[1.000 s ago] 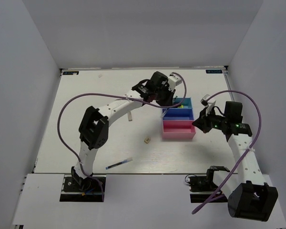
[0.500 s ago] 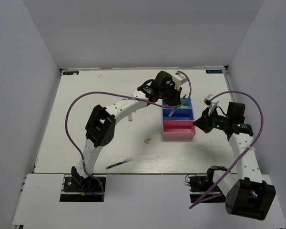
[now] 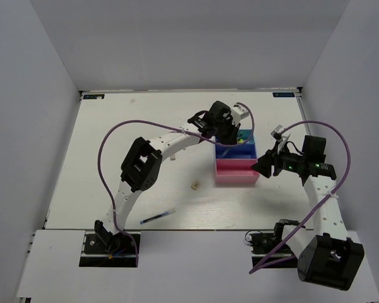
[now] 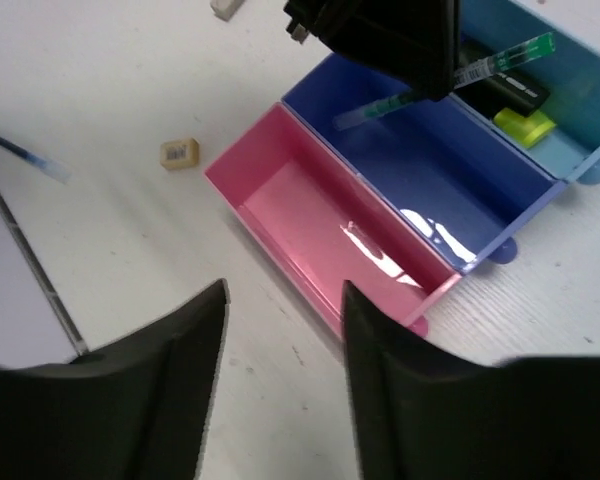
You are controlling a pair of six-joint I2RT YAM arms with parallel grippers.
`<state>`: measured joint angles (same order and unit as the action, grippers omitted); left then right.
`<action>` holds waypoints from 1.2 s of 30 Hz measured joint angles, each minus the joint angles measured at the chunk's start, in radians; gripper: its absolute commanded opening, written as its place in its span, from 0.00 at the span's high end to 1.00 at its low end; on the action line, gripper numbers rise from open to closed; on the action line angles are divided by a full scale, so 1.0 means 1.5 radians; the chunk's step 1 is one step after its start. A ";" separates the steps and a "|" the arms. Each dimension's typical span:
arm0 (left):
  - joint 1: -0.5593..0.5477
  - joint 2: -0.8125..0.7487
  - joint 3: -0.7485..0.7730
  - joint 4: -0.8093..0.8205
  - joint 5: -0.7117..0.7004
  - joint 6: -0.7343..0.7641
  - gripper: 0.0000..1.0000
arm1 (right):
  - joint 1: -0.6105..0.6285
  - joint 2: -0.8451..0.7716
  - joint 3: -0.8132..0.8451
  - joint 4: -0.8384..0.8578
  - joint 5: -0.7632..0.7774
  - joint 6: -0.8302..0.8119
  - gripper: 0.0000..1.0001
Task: Sort the stationery into containers
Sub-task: Place the stationery into the container, then grab a piece of stationery with the right arm
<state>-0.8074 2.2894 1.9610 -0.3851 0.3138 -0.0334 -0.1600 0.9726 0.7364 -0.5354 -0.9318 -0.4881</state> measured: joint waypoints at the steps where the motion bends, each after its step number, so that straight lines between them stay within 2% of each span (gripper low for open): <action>1: 0.000 -0.001 -0.005 0.002 -0.003 0.002 0.71 | -0.001 0.001 0.000 -0.004 -0.008 -0.007 0.34; 2: 0.000 -0.004 -0.015 0.009 -0.007 0.008 0.55 | -0.001 0.003 0.000 -0.011 -0.015 -0.016 0.32; 4: -0.002 -0.016 -0.048 0.019 -0.014 0.024 0.35 | -0.001 0.009 0.001 -0.035 -0.038 -0.052 0.32; 7: -0.008 -0.037 -0.095 0.020 -0.034 0.036 0.22 | 0.000 0.030 0.015 -0.109 -0.085 -0.148 0.41; 8: -0.010 -0.041 -0.101 0.014 -0.041 0.040 0.21 | 0.002 0.042 0.027 -0.145 -0.102 -0.195 0.48; 11: -0.019 -0.052 -0.101 -0.003 -0.059 0.046 0.20 | 0.008 0.081 0.072 -0.249 -0.146 -0.327 0.59; 12: -0.023 -0.061 -0.101 -0.010 -0.065 0.048 0.20 | 0.011 0.096 0.089 -0.285 -0.156 -0.372 0.66; 14: -0.031 -0.090 -0.104 -0.022 -0.078 0.051 0.20 | 0.020 0.129 0.128 -0.348 -0.172 -0.449 0.71; 17: -0.041 -0.185 -0.152 -0.015 -0.097 0.052 0.20 | 0.041 0.188 0.204 -0.434 -0.182 -0.539 0.71; 21: -0.050 -0.379 -0.269 0.016 -0.125 0.064 0.18 | 0.080 0.245 0.300 -0.482 -0.186 -0.594 0.60; 23: -0.052 -0.475 -0.332 0.029 -0.143 0.069 0.25 | 0.101 0.252 0.313 -0.480 -0.186 -0.588 0.60; 24: -0.052 -0.517 -0.360 0.029 -0.152 0.069 0.44 | 0.117 0.252 0.312 -0.475 -0.182 -0.579 0.66; 26: -0.048 -0.603 -0.430 0.027 -0.176 0.059 0.73 | 0.168 0.253 0.304 -0.449 -0.166 -0.550 0.76; 27: -0.045 -0.648 -0.470 0.018 -0.191 0.053 0.93 | 0.210 0.255 0.297 -0.423 -0.150 -0.533 0.83; 28: -0.040 -0.693 -0.511 0.004 -0.206 0.044 0.96 | 0.258 0.261 0.290 -0.397 -0.137 -0.519 0.86; 30: -0.023 -0.777 -0.590 -0.035 -0.233 0.020 0.96 | 0.360 0.293 0.287 -0.362 -0.098 -0.499 0.91; 31: -0.011 -0.822 -0.632 -0.057 -0.253 0.005 0.86 | 0.411 0.321 0.290 -0.346 -0.072 -0.495 0.93; 32: 0.006 -0.865 -0.670 -0.085 -0.271 -0.012 0.68 | 0.450 0.353 0.298 -0.336 -0.049 -0.495 0.93; 33: 0.028 -0.907 -0.709 -0.113 -0.286 -0.030 0.41 | 0.500 0.395 0.312 -0.325 -0.022 -0.494 0.89; 35: 0.084 -0.975 -0.771 -0.155 -0.305 -0.062 0.34 | 0.573 0.463 0.333 -0.287 0.041 -0.485 0.79; 36: 0.122 -1.008 -0.801 -0.178 -0.309 -0.078 0.28 | 0.604 0.487 0.337 -0.264 0.073 -0.479 0.78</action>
<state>-0.6243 0.7780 0.7601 -0.6518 -0.1501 -0.1509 0.7464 1.7023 1.2415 -0.9321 -0.8227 -1.2064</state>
